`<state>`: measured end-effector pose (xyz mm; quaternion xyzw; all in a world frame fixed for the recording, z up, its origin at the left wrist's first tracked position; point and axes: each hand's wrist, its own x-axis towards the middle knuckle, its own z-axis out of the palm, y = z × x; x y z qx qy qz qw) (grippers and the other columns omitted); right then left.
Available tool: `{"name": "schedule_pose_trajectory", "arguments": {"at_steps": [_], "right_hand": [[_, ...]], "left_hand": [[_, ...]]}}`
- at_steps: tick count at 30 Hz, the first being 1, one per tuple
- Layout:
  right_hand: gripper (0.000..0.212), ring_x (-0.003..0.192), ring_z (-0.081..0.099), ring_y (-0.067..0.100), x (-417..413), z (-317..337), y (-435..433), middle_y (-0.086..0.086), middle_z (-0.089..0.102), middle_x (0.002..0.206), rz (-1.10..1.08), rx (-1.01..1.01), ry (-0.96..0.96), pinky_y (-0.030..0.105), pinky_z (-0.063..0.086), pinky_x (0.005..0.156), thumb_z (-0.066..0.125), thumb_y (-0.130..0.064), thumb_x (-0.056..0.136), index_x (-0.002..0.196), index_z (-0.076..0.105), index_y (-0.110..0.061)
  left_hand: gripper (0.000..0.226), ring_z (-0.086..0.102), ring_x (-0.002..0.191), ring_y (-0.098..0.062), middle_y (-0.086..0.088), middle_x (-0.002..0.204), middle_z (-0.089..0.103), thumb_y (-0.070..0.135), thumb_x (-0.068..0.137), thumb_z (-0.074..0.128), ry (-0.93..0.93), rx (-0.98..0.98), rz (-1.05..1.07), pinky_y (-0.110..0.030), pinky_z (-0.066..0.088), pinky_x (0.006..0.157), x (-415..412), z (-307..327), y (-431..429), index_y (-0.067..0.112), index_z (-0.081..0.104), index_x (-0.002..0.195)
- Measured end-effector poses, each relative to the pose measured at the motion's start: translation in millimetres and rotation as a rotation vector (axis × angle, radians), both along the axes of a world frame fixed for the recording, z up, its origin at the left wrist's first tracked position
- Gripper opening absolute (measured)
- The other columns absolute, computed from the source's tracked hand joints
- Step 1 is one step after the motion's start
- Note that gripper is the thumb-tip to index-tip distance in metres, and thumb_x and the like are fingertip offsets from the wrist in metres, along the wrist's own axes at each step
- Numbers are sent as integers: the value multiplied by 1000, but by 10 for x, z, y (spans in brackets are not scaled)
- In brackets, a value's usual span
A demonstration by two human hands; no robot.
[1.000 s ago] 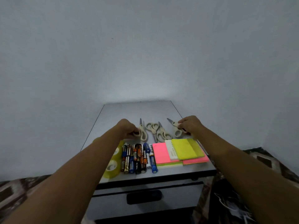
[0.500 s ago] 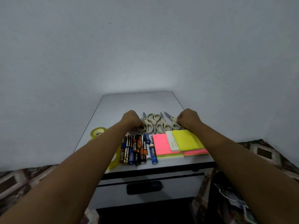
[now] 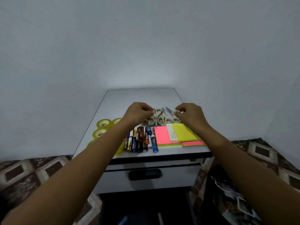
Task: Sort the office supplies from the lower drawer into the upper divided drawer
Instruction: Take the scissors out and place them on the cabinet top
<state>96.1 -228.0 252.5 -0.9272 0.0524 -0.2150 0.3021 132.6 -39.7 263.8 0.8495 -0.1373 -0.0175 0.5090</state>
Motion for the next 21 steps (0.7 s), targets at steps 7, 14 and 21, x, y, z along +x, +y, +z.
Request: {"name": "schedule_pose_trajectory", "arguments": {"at_steps": [7, 14, 21], "right_hand": [[3, 69, 57, -3, -1025, -133, 357, -6, 63, 75, 145, 254, 4, 10, 42, 65, 67, -16, 85, 84, 68, -14], [8, 77, 59, 5, -1762, -1211, 524, -5, 65, 79, 128, 288, 308, 15, 41, 69, 66, -18, 86, 88, 72, -13], [21, 95, 62, 14, -1965, -2342, 622, 3, 68, 101, -8, 364, 677, 14, 39, 75, 64, -20, 88, 105, 69, -9]], "left_hand": [[12, 60, 53, -7, 2, 58, 65, 2, 88, 61, 272, -178, -317, -16, 51, 51, -1028, -270, 76, 7, 66, 78], [12, 61, 60, -1, 0, 74, 63, 6, 91, 57, 534, 10, -479, -14, 51, 58, -1628, -1255, 212, 12, 66, 87], [4, 55, 62, -6, -1, 73, 60, 12, 90, 59, 630, 250, -173, -17, 47, 56, -1740, -2553, 403, 14, 63, 89]]}}
